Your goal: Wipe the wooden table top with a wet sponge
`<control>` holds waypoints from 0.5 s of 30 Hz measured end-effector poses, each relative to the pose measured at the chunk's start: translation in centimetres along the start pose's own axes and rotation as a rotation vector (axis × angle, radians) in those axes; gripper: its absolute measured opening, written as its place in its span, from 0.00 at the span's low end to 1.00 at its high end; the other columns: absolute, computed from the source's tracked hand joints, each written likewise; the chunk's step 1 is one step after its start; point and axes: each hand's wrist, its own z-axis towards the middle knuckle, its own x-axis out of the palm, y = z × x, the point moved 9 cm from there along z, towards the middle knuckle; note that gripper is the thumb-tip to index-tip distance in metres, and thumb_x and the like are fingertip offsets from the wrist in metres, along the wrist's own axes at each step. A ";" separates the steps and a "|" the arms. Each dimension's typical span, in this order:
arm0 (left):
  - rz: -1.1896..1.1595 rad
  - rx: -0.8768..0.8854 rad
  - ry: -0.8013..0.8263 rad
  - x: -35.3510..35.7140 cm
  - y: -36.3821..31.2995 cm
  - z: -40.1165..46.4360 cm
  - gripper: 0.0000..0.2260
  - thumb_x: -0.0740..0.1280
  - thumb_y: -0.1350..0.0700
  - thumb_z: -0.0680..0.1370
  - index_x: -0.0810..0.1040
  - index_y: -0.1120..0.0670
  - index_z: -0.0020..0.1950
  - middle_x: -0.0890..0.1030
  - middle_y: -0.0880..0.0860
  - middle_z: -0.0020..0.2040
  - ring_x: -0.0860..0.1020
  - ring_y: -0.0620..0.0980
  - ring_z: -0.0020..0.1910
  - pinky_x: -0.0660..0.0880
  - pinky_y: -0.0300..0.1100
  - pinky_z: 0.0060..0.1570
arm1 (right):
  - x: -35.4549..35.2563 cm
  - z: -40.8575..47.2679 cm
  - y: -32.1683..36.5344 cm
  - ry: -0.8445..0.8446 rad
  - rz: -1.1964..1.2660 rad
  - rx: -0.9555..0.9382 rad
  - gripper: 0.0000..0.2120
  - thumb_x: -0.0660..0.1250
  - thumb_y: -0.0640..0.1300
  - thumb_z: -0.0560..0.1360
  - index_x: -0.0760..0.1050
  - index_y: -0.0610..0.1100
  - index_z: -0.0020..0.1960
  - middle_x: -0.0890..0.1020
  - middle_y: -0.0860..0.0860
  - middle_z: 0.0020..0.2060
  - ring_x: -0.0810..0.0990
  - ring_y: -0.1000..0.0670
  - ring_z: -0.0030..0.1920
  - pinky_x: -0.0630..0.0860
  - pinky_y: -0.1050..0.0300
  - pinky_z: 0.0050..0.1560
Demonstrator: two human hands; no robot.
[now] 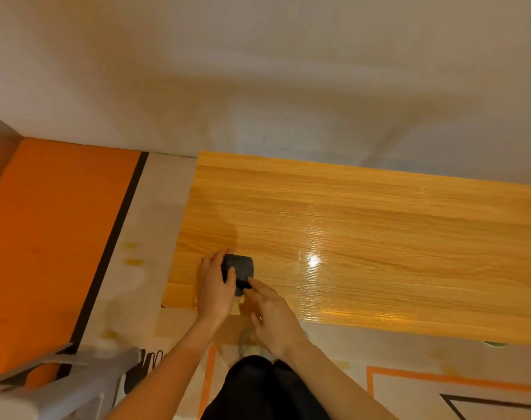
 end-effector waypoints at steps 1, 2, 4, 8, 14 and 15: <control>0.044 0.033 -0.007 -0.1 0.0 -0.1 0.19 0.62 0.61 0.84 0.71 0.52 0.75 0.70 0.52 0.68 0.71 0.49 0.67 0.67 0.38 0.64 | 0.0 0.2 -0.1 0.008 0.009 0.003 0.23 0.57 0.37 0.80 0.63 0.43 0.75 0.58 0.49 0.77 0.56 0.51 0.77 0.50 0.65 0.74; 0.084 0.062 0.001 -0.1 0.1 0.0 0.18 0.62 0.62 0.83 0.73 0.53 0.73 0.71 0.51 0.67 0.71 0.50 0.67 0.67 0.38 0.64 | -0.2 0.2 -0.2 0.003 0.016 0.002 0.22 0.57 0.38 0.80 0.64 0.42 0.75 0.58 0.49 0.77 0.57 0.51 0.76 0.50 0.66 0.74; 0.157 0.094 0.024 0.3 0.4 0.1 0.16 0.63 0.63 0.83 0.77 0.55 0.70 0.72 0.52 0.68 0.72 0.51 0.68 0.68 0.39 0.66 | -1.0 0.1 -0.8 -0.022 0.041 0.009 0.21 0.57 0.38 0.81 0.66 0.42 0.73 0.61 0.50 0.76 0.58 0.53 0.76 0.51 0.68 0.72; 0.247 0.086 0.066 0.8 0.7 0.0 0.16 0.61 0.61 0.84 0.75 0.55 0.71 0.70 0.53 0.71 0.71 0.53 0.69 0.73 0.45 0.64 | -3.0 -0.9 -3.2 -0.036 0.132 0.109 0.16 0.59 0.39 0.80 0.76 0.46 0.66 0.72 0.55 0.70 0.68 0.54 0.70 0.62 0.65 0.69; 0.297 0.044 0.125 0.4 -0.8 0.4 0.16 0.63 0.60 0.83 0.75 0.53 0.71 0.70 0.53 0.70 0.71 0.53 0.69 0.73 0.45 0.60 | -7.3 -3.2 -4.9 -0.049 0.377 0.217 0.13 0.59 0.39 0.81 0.79 0.46 0.60 0.80 0.52 0.59 0.76 0.59 0.55 0.68 0.77 0.50; 0.269 0.060 0.118 0.0 -1.8 0.4 0.16 0.63 0.60 0.83 0.75 0.53 0.71 0.71 0.53 0.70 0.71 0.53 0.69 0.72 0.43 0.59 | -8.5 -3.8 -4.7 -0.068 0.456 0.222 0.12 0.59 0.39 0.81 0.80 0.47 0.57 0.81 0.53 0.55 0.77 0.60 0.52 0.69 0.77 0.46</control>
